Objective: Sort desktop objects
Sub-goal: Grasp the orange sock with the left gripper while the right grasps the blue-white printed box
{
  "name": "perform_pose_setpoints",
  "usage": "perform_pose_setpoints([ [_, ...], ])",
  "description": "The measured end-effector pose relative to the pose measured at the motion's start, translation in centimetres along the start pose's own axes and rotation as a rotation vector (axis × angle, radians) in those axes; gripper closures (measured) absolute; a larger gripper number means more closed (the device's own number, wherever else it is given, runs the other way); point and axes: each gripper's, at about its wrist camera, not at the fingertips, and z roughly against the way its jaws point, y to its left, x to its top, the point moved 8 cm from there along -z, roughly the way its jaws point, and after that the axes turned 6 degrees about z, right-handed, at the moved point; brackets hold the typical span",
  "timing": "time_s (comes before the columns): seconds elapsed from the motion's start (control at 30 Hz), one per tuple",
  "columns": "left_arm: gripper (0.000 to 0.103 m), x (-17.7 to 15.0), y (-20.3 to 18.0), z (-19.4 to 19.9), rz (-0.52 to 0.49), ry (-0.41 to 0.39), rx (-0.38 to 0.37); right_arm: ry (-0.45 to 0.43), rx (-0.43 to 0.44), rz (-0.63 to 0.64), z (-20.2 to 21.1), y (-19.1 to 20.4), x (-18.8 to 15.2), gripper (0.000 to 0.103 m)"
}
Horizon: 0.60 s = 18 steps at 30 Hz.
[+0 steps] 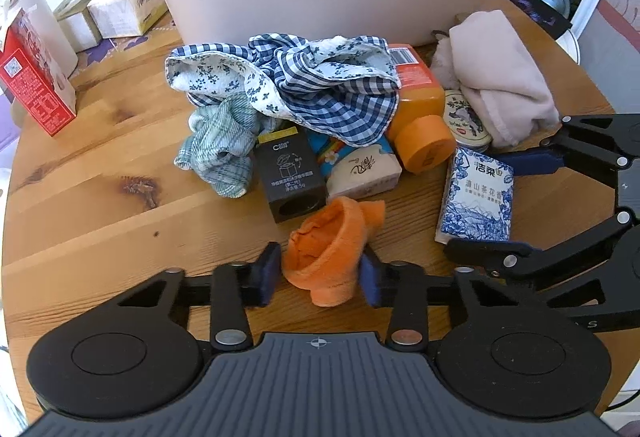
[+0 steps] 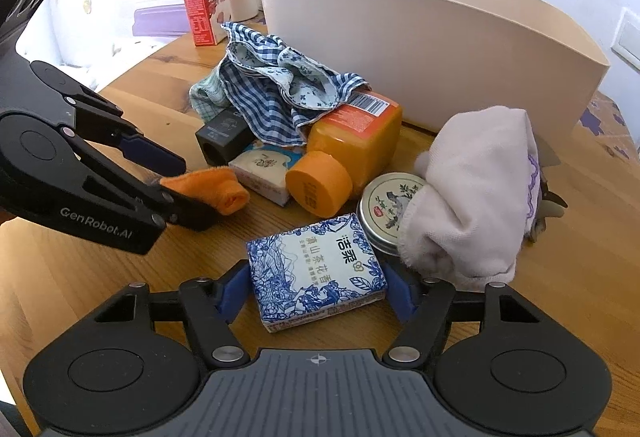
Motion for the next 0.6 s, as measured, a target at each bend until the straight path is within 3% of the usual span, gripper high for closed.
perform_pose_setpoints([
  [0.2,0.085,-0.3,-0.2,0.1,-0.019,0.006,-0.001,0.011,0.001,-0.013,0.4,0.3,-0.7,0.037],
  [0.6,0.090,-1.7,-1.1,2.2,-0.032,-0.012,-0.006,0.007,-0.001,-0.057,2.7,0.7,-2.6,0.037],
])
